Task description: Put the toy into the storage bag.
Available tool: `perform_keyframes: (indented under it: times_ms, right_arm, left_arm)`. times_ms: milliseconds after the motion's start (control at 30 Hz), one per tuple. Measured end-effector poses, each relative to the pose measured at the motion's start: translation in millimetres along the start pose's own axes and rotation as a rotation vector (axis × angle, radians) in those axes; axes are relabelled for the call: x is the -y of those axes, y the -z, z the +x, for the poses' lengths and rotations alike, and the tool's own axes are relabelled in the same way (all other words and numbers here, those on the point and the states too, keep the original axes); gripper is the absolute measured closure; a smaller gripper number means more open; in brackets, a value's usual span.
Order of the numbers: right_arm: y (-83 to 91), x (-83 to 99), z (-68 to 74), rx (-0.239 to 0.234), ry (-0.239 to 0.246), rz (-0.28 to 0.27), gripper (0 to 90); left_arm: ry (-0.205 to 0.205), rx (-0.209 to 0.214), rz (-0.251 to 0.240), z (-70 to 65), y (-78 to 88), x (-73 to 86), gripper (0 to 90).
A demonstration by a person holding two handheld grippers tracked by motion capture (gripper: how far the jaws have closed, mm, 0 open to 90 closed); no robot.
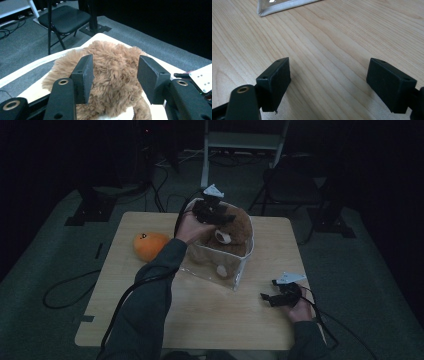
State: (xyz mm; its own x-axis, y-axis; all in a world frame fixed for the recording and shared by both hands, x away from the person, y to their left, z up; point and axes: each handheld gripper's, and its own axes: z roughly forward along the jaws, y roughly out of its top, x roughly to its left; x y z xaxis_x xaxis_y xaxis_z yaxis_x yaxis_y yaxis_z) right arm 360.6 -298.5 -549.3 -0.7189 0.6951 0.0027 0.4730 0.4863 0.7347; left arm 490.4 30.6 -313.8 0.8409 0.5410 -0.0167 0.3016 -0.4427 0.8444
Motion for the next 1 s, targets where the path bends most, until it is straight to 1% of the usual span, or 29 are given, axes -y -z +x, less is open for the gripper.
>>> perform_keyframes:
  times_ms: [200,367,600,700,867,1000]
  right_arm:
    - [0.0,0.0,0.0,0.0,0.0,0.0,18.6]
    - [0.0,0.0,0.0,0.0,0.0,0.0,18.6]
    - [0.0,0.0,0.0,0.0,0.0,0.0,18.6]
    - [0.0,0.0,0.0,-0.001,0.0,-0.001,18.6]
    - [-0.1,0.1,-0.1,0.0,0.001,-0.001,18.6]
    - [-0.1,0.1,0.0,0.0,0.001,-0.001,18.6]
  left_arm:
    - [-0.002,-0.01,0.003,2.9,5.2,1.8,47.1]
    - [0.006,-0.022,0.002,7.1,9.5,5.9,47.1]
    - [0.029,-0.044,-0.015,13.8,19.8,10.9,46.9]
    - [0.049,-0.056,-0.03,17.9,25.3,13.5,46.8]
    - [0.067,-0.082,-0.024,23.7,31.5,17.1,47.0]
    - [0.07,-0.093,-0.018,25.8,33.2,19.4,47.6]
